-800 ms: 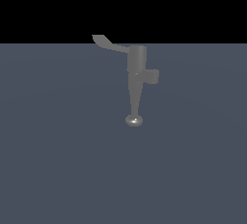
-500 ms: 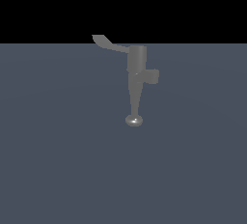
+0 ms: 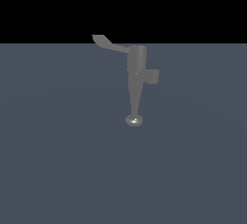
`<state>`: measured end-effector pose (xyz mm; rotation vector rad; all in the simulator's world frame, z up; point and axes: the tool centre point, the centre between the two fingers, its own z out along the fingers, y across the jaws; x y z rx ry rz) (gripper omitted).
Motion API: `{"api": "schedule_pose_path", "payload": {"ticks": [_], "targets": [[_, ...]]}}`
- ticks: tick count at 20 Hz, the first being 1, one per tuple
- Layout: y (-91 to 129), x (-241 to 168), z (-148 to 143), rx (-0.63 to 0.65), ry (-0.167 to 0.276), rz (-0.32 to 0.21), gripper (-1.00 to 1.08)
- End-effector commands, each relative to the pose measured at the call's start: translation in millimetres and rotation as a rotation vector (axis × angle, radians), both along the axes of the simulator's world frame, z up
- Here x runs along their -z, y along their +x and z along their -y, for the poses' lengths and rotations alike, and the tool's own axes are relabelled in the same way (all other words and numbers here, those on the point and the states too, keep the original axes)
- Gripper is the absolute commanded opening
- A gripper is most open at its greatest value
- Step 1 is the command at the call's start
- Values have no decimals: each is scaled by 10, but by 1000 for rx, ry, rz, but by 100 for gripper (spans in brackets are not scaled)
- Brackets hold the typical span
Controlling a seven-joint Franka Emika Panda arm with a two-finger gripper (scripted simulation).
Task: Turn on the faucet by rotating a designated handle.
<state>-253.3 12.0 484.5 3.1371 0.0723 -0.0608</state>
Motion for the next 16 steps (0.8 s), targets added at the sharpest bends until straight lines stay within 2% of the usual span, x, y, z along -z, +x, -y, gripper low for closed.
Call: {"api": "schedule_pose_path", "payload": {"ticks": [1, 9, 16], "targets": [[21, 5, -3, 9, 0, 0, -100], [209, 54, -28, 94, 3, 2, -100], [508, 152, -71, 230, 7, 5, -100]]}}
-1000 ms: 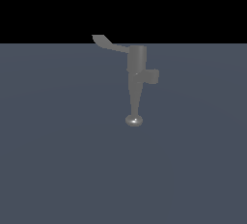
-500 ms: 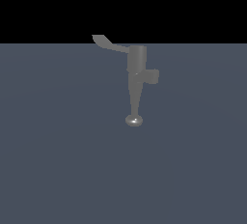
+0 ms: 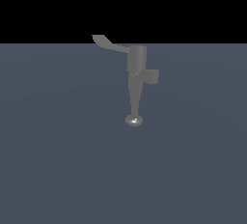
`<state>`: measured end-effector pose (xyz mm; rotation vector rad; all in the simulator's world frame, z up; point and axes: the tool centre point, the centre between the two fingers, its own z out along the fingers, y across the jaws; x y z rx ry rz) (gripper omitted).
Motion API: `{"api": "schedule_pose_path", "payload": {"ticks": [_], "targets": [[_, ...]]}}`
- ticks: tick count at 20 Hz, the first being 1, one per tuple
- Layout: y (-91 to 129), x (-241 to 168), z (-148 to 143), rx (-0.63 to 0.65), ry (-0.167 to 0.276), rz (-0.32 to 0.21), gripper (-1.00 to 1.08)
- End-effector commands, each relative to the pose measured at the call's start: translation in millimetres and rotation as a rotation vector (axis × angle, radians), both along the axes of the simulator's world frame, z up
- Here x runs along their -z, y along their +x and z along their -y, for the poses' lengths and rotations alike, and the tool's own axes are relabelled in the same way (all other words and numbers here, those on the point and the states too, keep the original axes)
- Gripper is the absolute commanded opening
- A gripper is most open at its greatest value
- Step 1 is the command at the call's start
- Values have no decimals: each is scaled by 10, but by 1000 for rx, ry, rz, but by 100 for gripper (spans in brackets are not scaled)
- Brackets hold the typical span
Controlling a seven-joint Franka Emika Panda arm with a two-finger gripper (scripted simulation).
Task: Turn on the faucet by rotating a designated handle.
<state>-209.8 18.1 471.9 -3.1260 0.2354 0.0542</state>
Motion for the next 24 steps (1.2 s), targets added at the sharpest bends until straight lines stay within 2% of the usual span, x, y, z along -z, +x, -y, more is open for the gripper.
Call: {"api": "schedule_pose_path", "payload": {"ticks": [1, 24], "targets": [[124, 46, -19, 57, 1, 1, -100], [1261, 706, -243, 614, -1, 4, -100]]}}
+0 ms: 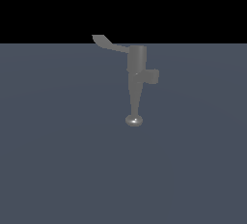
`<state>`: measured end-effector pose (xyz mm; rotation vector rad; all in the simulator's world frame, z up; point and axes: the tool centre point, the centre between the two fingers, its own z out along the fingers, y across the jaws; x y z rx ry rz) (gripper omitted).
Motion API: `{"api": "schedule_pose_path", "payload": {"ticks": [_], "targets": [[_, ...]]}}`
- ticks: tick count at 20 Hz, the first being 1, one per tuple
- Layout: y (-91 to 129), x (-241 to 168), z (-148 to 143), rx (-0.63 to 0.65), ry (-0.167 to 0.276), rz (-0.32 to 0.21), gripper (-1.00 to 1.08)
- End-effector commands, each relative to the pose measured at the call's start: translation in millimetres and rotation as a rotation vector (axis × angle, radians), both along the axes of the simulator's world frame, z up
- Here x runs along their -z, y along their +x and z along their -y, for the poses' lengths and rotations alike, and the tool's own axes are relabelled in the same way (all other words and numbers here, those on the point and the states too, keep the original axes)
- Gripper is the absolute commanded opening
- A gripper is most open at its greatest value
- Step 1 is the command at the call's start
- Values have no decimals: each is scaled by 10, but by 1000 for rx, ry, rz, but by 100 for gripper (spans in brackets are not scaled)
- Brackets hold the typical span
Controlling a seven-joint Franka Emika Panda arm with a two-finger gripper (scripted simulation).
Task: Turn on the faucet by rotating a designated handle.
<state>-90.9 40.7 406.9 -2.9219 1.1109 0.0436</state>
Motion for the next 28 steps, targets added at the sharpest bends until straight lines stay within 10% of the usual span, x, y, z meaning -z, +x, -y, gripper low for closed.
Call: {"api": "schedule_pose_path", "payload": {"ticks": [1, 28], "targets": [[118, 93, -29, 63, -1, 1, -100], [992, 1055, -278, 587, -29, 12, -100]]}}
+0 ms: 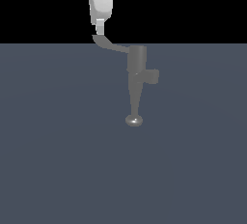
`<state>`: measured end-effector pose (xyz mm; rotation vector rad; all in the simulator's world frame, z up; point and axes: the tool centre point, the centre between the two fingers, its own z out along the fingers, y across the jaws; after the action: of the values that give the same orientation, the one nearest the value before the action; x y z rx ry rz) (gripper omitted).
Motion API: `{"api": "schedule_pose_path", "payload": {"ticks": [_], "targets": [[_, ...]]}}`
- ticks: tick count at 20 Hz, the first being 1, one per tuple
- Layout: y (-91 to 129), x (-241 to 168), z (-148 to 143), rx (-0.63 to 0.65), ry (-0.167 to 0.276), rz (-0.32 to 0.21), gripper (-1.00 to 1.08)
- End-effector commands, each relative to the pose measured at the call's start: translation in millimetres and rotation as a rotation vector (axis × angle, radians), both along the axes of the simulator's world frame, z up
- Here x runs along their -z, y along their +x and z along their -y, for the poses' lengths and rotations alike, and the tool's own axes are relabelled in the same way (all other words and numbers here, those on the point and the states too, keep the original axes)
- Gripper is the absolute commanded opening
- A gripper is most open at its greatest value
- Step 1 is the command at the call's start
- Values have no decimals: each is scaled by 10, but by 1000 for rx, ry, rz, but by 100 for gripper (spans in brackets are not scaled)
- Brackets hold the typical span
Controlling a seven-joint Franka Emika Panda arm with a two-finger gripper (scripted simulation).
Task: Turn on the faucet by rotating a designated handle.
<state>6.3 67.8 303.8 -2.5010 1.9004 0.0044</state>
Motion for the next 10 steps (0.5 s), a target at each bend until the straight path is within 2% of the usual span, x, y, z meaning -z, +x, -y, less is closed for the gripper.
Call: {"api": "schedule_pose_path", "payload": {"ticks": [1, 10], "targets": [[29, 36, -9, 19, -1, 2, -100], [11, 58, -6, 28, -2, 2, -100]]}}
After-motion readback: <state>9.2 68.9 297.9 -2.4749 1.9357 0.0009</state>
